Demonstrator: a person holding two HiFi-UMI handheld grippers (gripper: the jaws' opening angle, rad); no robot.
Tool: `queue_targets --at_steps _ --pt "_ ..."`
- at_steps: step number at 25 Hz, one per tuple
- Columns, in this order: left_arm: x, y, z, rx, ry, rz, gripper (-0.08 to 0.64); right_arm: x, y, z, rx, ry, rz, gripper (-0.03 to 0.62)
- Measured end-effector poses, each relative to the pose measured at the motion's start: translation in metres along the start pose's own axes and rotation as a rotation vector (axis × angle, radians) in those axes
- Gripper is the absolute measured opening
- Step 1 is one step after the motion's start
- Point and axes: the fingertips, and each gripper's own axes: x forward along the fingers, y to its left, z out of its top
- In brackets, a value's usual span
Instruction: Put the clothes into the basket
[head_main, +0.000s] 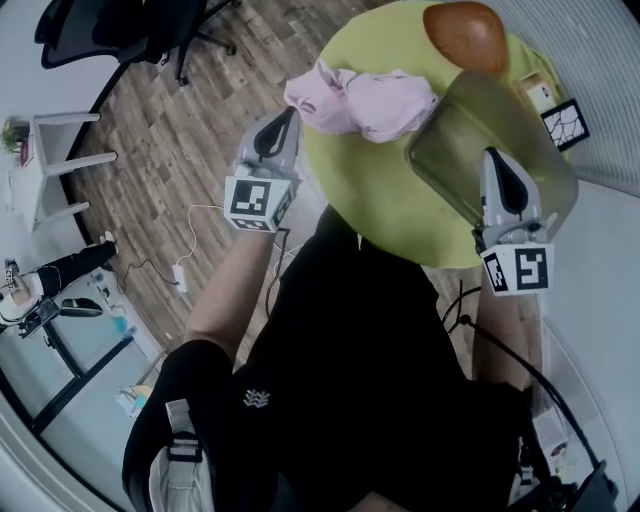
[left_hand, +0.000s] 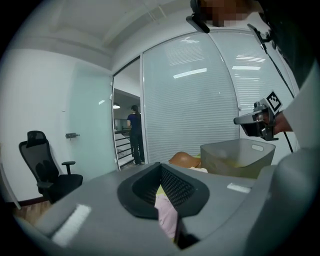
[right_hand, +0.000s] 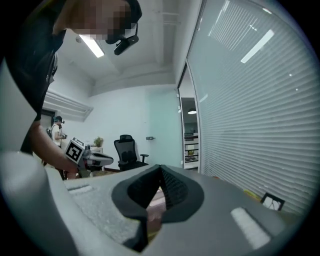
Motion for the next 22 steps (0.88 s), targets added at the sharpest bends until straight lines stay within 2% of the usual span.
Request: queue_targets --at_steps 4,10,12,15,18,22 --pt "0.027 0.004 -0.023 0.016 0.027 -0.065 0.030 0.011 -0.009 -0.017 0.013 0.032 -0.051 0.002" --pt "0.058 0.001 -0.063 0.101 0.043 -0.201 0.139 0.019 -0.024 -0.041 0.063 0.077 -0.154 0.002" --pt "0.074 0.003 -0.081 0.088 0.068 -0.242 0.181 0.027 -0.028 -0.046 0.060 0.092 -0.176 0.002" --pt "0.092 0.004 -0.107 0.045 0.127 -0.296 0.287 0.032 -0.033 -0.046 0.063 0.112 -0.218 0.002" --pt "0.102 -0.001 -0.127 0.049 0.172 -0.339 0.377 0.037 -0.032 -0.046 0.067 0.121 -0.238 0.002" --pt "0.115 -0.012 -0.164 0.045 0.241 -0.402 0.448 0.047 -0.037 -0.056 0.042 0.123 -0.266 0.002"
